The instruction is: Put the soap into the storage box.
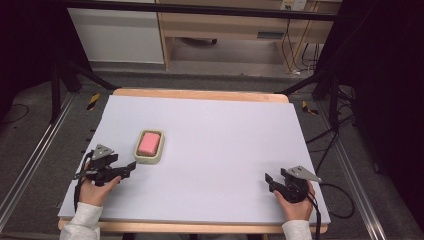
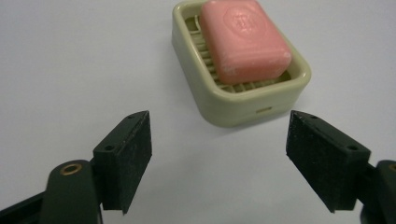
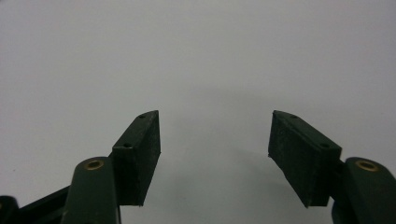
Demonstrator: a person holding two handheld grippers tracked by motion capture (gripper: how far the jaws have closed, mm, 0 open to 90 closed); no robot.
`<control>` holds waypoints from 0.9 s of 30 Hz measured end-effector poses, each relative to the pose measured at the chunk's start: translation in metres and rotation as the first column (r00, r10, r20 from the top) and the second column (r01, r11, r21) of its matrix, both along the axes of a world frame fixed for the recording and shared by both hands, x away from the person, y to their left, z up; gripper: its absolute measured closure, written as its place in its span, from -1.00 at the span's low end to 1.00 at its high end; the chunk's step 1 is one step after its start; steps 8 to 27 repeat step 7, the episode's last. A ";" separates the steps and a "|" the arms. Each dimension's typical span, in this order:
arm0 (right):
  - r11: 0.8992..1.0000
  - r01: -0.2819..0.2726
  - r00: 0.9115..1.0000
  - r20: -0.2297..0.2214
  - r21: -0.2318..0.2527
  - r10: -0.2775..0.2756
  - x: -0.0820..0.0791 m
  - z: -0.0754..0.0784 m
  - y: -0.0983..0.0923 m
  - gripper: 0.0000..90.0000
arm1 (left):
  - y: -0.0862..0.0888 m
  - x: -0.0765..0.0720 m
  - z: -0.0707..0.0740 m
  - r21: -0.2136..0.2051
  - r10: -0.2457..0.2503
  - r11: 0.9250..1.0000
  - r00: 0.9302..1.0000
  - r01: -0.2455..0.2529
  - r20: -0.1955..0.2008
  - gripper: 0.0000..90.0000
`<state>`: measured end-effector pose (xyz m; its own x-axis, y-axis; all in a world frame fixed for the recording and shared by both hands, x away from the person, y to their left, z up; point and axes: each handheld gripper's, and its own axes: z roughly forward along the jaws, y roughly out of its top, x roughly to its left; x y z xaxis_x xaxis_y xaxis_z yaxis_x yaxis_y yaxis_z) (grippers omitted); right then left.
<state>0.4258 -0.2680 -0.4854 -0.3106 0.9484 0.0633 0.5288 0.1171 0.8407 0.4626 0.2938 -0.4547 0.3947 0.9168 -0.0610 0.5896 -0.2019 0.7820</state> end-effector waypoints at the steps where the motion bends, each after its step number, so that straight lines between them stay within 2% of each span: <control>1: 1.000 0.000 1.000 0.002 0.000 0.000 0.000 0.000 0.000 -0.25 | 0.001 -0.002 -0.001 0.002 0.002 1.000 1.000 -0.002 0.000 -0.51; 5: 1.000 0.002 1.000 -0.004 0.005 -0.002 0.000 0.000 0.000 -0.27 | 0.004 -0.008 -0.005 0.034 0.009 0.999 1.000 -0.009 -0.001 -0.52; 27: 1.000 0.004 1.000 -0.003 0.004 -0.004 0.000 0.000 0.000 -0.28 | 0.006 -0.010 -0.006 0.032 0.014 0.999 1.000 -0.014 -0.002 -0.53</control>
